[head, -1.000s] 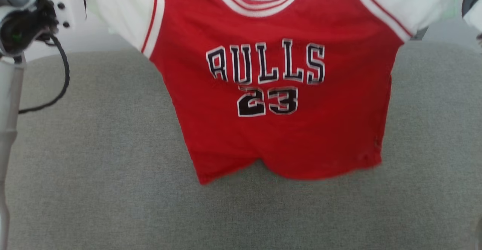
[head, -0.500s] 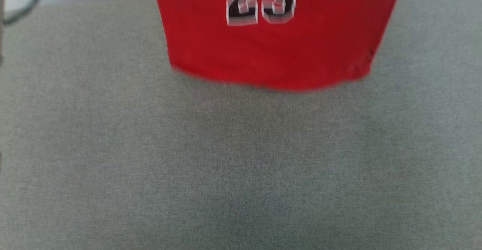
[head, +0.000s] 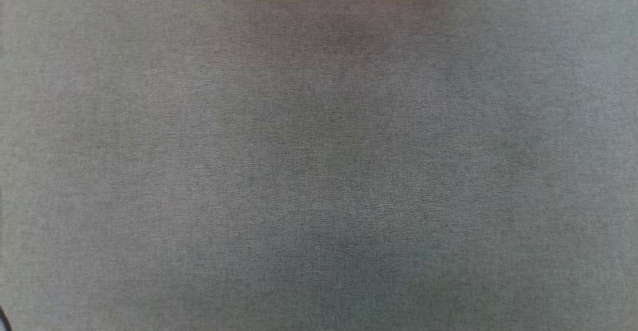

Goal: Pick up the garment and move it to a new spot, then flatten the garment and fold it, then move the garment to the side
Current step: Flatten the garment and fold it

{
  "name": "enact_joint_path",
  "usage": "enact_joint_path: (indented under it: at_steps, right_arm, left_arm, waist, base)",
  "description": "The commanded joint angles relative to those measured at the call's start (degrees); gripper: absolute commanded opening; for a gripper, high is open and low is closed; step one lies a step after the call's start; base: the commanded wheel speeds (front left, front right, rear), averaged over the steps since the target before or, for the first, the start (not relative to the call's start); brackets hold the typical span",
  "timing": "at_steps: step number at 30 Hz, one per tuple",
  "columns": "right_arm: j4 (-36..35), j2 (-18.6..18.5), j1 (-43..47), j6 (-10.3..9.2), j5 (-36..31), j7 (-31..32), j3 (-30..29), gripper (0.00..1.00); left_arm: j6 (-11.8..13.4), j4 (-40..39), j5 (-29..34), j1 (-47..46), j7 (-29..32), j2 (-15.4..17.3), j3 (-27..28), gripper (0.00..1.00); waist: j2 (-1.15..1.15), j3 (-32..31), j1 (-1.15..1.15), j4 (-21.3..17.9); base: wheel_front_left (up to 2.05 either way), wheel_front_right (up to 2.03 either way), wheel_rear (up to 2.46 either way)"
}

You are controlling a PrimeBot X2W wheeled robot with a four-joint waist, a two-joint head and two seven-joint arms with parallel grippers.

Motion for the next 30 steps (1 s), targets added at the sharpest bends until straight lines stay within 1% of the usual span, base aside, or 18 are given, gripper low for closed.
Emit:
enact_joint_path:
  at_steps: [1, 3, 5, 9, 10, 11, 13, 14, 16, 19, 21, 23, 25, 30]
  right_arm:
    - [1.91, -0.44, 2.23, -0.04, 1.41, 0.19, 2.16, 0.00]
    - [3.68, -0.10, 4.40, -0.03, 5.36, 1.51, 5.46, 0.00]
    - [4.58, -0.96, 7.07, -0.04, 8.91, 3.81, 8.99, 0.00]
    - [2.04, -2.25, 13.49, -0.04, 19.77, 9.28, 14.72, 0.00]
    - [0.80, -3.17, 14.80, -0.04, 22.13, 10.85, 15.87, 0.00]
    - [0.80, -3.17, 14.80, -0.04, 22.13, 10.85, 15.87, 0.00]
    - [-2.18, -4.71, 18.38, -0.03, 27.11, 14.06, 18.59, 0.00]
    - [-4.00, -5.77, 19.93, -0.04, 29.03, 15.42, 19.80, 0.00]
    - [-8.03, -7.85, 23.55, -0.04, 33.32, 18.11, 22.43, 0.00]
    - [-15.11, -11.83, 28.58, -0.03, 38.88, 21.34, 25.84, 0.00]
    - [-18.78, -15.01, 31.56, -0.04, 41.01, 22.41, 27.11, 0.00]
    - [-22.62, -17.59, 34.59, -0.03, 42.59, 23.28, 28.84, 0.00]
    - [-26.00, -20.05, 37.38, -0.03, 44.28, 24.00, 29.92, 0.00]
    - [-33.68, -26.81, 43.28, -0.04, 45.63, 24.98, 33.09, 0.00]
  left_arm:
    - [-0.11, 0.67, -1.57, 3.02, 0.12, 0.19, -1.80, 0.00]
    - [-0.08, 0.92, -3.83, 6.23, 0.94, 0.95, -4.44, 0.00]
    - [-0.07, 1.00, -6.52, 10.04, 2.84, 1.58, -7.11, 0.00]
    - [-0.07, -0.97, -12.75, 16.89, 7.70, 3.41, -11.74, 0.00]
    - [-0.05, -1.62, -15.63, 18.82, 9.49, 3.78, -12.13, 0.00]
    - [-0.05, -1.62, -15.63, 18.82, 9.49, 3.78, -12.13, 0.00]
    - [-0.06, -3.91, -18.89, 22.46, 12.75, 5.21, -13.96, 0.00]
    - [-0.07, -5.20, -21.76, 24.36, 14.45, 5.81, -14.30, 0.00]
    - [-0.07, -8.26, -25.23, 27.96, 17.43, 7.75, -14.98, 0.00]
    - [-0.07, -13.22, -30.32, 33.55, 21.34, 10.61, -15.15, 0.00]
    - [0.03, -16.59, -32.91, 37.54, 23.93, 12.53, -15.12, 0.00]
    - [1.69, -20.50, -35.43, 41.50, 25.94, 14.65, -14.84, 0.00]
    - [3.61, -25.43, -36.61, 45.68, 27.93, 17.22, -15.15, 0.00]
    - [10.30, -37.58, -40.07, 56.27, 31.06, 23.99, -15.33, 0.00]
  waist:
    - [0.00, -0.16, 0.00, 0.39]
    - [0.00, -0.37, 0.00, 0.64]
    - [0.00, -0.71, 0.00, 0.86]
    - [0.00, -1.63, 0.00, 1.47]
    - [0.00, -1.85, 0.00, 1.55]
    - [0.00, -1.85, 0.00, 1.55]
    - [0.00, -2.48, 0.00, 1.76]
    - [0.00, -2.80, 0.00, 1.84]
    - [0.00, -3.42, 0.00, 1.95]
    - [0.00, -4.50, 0.00, 2.21]
    - [0.00, -5.16, 0.00, 2.31]
    - [0.00, -5.68, 0.00, 2.40]
    - [0.00, -6.12, 0.00, 2.47]
    - [0.00, -7.15, 0.00, 2.58]
  base:
    - [0.00, 0.00, 0.00]
    - [0.00, 0.00, 0.00]
    - [0.00, 0.00, 0.00]
    - [0.00, 0.00, 0.00]
    - [0.00, 0.00, 0.00]
    - [0.00, 0.00, 0.00]
    - [0.00, 0.00, 0.00]
    - [0.00, 0.00, 0.00]
    - [0.00, 0.00, 0.00]
    - [0.00, 0.00, 0.00]
    - [0.00, 0.00, 0.00]
    - [0.00, 0.00, 0.00]
    - [0.00, 0.00, 0.00]
    - [0.00, 0.00, 0.00]
